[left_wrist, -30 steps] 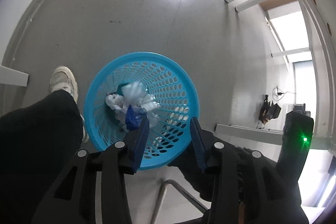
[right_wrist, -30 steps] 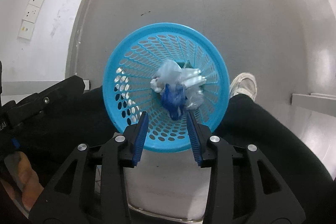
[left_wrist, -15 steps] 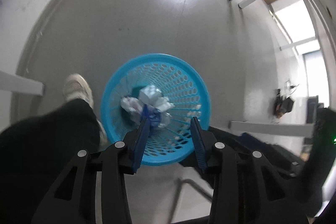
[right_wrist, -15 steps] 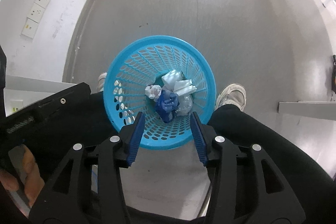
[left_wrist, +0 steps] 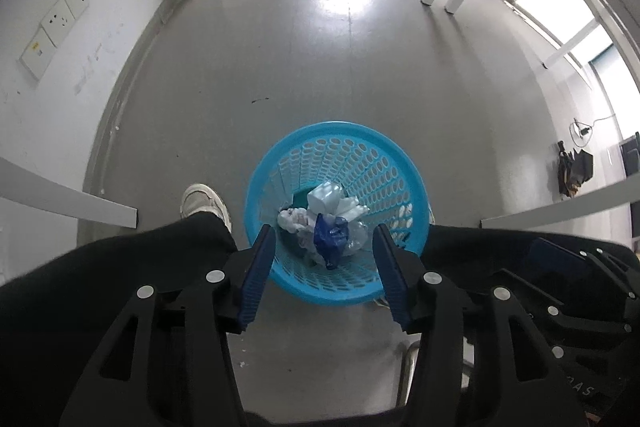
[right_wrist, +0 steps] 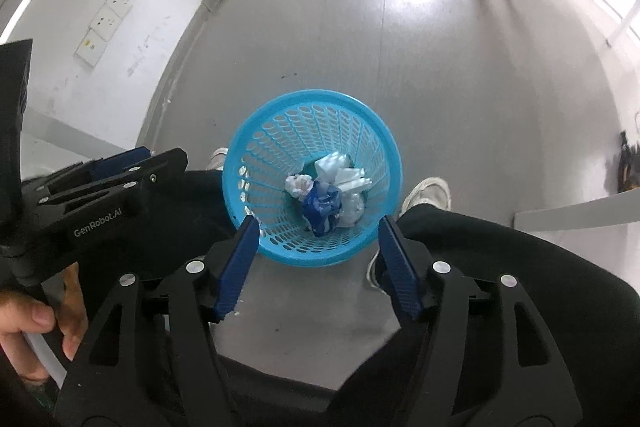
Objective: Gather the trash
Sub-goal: 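Raise both open tools back up toward the two crumpled tissues on the table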
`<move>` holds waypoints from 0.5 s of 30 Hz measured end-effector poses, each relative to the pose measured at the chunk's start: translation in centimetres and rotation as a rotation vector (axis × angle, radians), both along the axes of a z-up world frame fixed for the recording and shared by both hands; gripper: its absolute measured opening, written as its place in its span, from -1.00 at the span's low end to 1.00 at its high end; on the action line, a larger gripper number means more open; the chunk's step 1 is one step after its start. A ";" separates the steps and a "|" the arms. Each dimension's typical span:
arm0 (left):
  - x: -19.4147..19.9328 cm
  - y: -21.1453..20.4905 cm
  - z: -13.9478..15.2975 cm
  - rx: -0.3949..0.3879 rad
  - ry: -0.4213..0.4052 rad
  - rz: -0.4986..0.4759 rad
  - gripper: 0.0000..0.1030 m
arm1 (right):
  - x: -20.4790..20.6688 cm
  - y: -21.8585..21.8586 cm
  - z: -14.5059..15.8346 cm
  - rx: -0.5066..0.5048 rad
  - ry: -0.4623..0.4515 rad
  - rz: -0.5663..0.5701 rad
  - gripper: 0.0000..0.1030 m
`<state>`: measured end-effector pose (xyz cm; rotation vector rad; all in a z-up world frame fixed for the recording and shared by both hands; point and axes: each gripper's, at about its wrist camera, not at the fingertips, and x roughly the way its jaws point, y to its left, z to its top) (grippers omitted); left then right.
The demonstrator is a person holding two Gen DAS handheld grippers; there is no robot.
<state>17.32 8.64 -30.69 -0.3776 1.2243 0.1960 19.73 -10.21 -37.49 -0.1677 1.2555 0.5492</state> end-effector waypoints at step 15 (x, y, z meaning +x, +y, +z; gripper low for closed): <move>-8.0 -2.9 10.9 0.046 -0.239 -0.103 0.50 | -7.0 -4.4 9.9 0.134 -0.200 0.039 0.34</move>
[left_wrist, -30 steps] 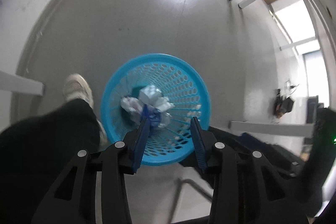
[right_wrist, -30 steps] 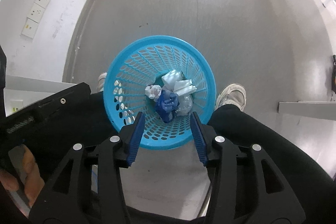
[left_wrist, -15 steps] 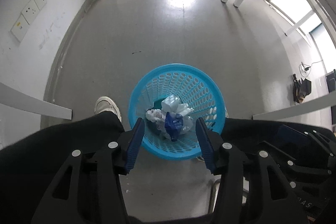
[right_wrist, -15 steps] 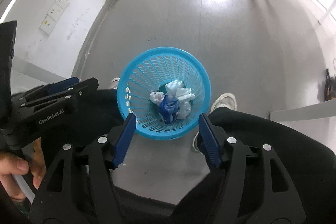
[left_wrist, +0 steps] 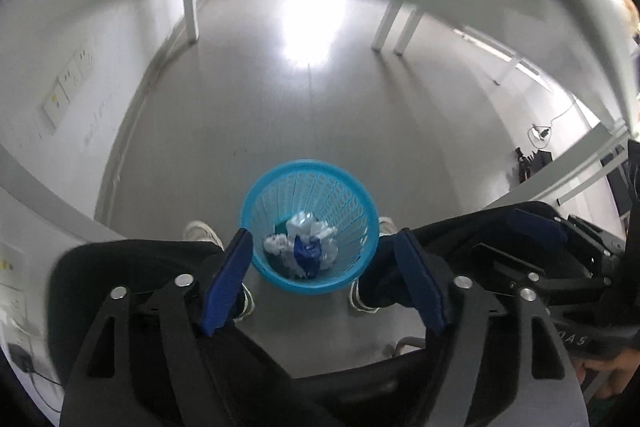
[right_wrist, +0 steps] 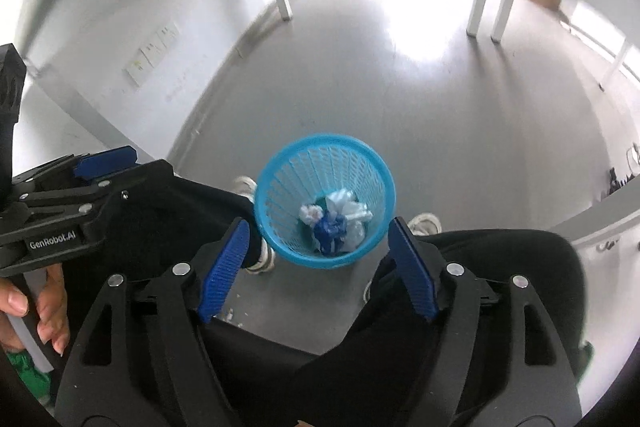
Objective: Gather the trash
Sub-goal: 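Raise both open tools back up toward the two crumpled tissues on the table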
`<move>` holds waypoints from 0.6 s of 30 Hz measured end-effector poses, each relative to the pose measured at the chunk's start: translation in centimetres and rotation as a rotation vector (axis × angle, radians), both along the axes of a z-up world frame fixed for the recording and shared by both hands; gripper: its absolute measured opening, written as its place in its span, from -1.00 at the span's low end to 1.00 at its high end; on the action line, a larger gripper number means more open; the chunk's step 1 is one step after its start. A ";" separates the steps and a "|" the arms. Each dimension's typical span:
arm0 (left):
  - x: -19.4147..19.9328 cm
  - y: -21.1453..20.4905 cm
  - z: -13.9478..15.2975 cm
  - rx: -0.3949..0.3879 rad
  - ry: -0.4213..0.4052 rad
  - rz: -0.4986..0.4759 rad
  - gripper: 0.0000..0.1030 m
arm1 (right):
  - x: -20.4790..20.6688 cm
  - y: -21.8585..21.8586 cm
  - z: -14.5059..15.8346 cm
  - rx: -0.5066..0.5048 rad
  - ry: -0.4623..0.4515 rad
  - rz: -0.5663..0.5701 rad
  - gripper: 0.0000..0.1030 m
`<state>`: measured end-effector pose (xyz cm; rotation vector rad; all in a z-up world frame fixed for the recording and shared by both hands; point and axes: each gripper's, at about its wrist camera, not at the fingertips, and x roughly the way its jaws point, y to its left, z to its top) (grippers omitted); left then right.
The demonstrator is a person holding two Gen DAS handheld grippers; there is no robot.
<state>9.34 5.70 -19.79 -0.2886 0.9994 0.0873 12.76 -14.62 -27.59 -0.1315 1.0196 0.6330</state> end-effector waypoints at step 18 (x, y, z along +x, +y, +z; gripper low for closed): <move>-4.2 0.5 11.4 0.133 -0.292 -0.017 0.89 | -3.3 -6.9 13.5 0.182 -0.331 -0.062 0.83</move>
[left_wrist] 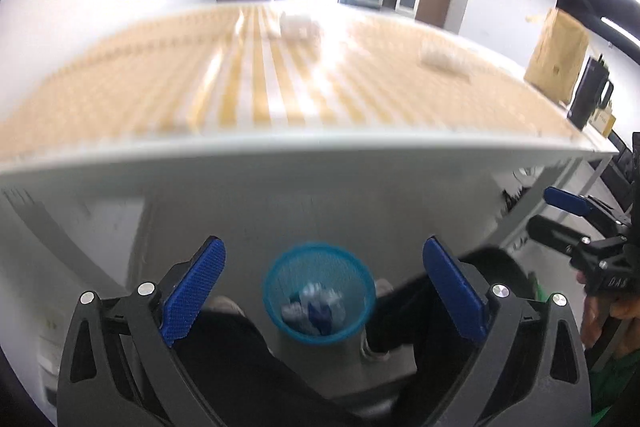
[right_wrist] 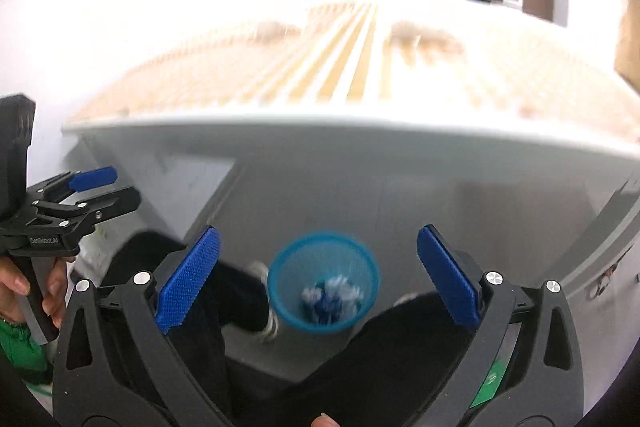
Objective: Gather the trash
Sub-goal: 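Raise both open tools back up toward the two crumpled tissues on the table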
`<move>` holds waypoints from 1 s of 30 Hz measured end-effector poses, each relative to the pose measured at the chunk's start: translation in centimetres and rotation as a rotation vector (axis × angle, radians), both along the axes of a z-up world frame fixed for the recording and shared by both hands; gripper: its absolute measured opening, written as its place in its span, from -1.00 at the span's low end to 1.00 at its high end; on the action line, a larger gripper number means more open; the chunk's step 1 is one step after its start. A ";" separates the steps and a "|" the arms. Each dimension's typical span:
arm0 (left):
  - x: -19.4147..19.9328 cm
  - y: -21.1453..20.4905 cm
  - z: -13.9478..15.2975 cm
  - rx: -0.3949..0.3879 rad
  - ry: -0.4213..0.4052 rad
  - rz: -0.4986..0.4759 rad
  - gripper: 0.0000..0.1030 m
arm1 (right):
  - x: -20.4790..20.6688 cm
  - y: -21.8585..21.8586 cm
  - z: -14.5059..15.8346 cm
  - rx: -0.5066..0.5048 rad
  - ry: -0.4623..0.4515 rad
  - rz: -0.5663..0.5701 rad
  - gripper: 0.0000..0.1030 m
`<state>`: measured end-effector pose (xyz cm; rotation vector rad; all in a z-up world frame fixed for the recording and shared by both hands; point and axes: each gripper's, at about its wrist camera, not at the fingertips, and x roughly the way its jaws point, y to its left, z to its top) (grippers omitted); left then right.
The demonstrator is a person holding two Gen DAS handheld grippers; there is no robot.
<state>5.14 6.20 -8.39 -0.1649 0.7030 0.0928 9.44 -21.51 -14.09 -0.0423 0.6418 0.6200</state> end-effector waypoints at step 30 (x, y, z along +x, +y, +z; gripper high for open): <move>16.1 4.7 8.2 0.072 -0.014 0.017 0.89 | 17.5 -0.2 6.6 0.011 -0.029 -0.117 0.81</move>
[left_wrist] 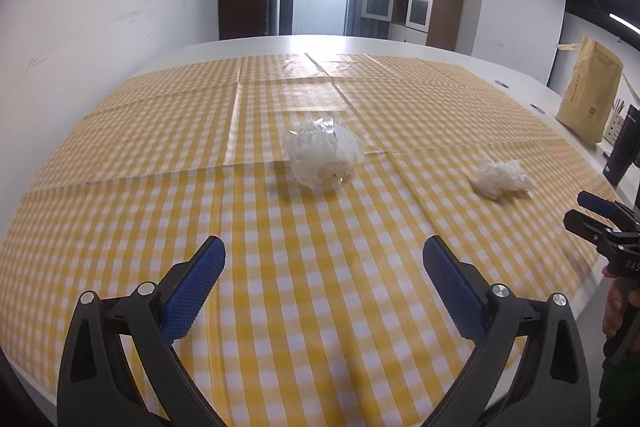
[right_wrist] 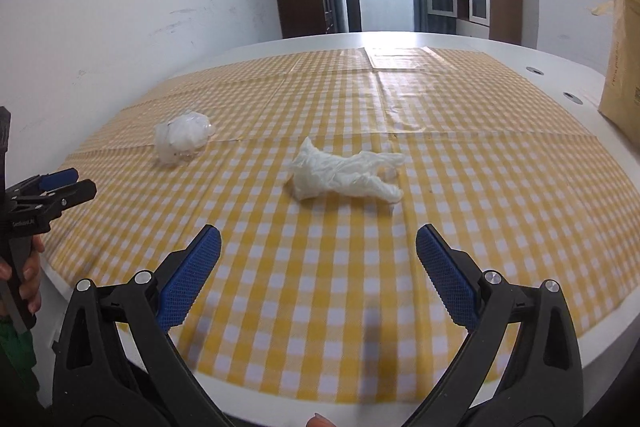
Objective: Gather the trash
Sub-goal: 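Raise both open tools back up toward the two crumpled tissues on the table, then grasp the plastic-wrapped tissue ball with the left tool while the right tool grasps the crumpled tissue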
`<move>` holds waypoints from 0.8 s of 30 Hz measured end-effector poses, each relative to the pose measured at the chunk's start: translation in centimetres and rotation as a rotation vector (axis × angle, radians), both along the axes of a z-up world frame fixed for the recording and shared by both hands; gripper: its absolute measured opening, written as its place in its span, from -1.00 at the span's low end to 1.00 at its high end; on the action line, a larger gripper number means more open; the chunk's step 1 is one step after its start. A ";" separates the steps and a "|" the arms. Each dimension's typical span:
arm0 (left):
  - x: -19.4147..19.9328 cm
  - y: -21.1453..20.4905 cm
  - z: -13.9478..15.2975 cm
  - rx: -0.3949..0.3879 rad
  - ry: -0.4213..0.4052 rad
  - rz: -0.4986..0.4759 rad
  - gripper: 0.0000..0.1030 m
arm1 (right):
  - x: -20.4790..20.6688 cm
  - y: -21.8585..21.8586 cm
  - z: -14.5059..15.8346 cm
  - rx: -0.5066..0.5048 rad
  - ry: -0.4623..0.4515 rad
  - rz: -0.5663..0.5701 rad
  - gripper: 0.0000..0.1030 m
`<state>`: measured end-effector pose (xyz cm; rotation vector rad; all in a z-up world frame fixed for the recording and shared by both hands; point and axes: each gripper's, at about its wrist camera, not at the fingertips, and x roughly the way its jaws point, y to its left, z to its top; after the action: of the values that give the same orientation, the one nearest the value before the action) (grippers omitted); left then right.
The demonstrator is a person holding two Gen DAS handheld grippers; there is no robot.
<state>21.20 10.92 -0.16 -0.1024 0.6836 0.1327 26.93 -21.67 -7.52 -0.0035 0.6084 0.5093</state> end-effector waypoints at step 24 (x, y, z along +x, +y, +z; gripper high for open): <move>14.1 3.1 -2.3 -0.100 0.198 -0.023 0.08 | 9.5 3.0 -1.6 -0.080 0.181 0.082 -0.78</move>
<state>35.28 14.04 -2.50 -0.1788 0.8887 0.0874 36.41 -18.66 -9.09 -0.0588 0.8081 0.5678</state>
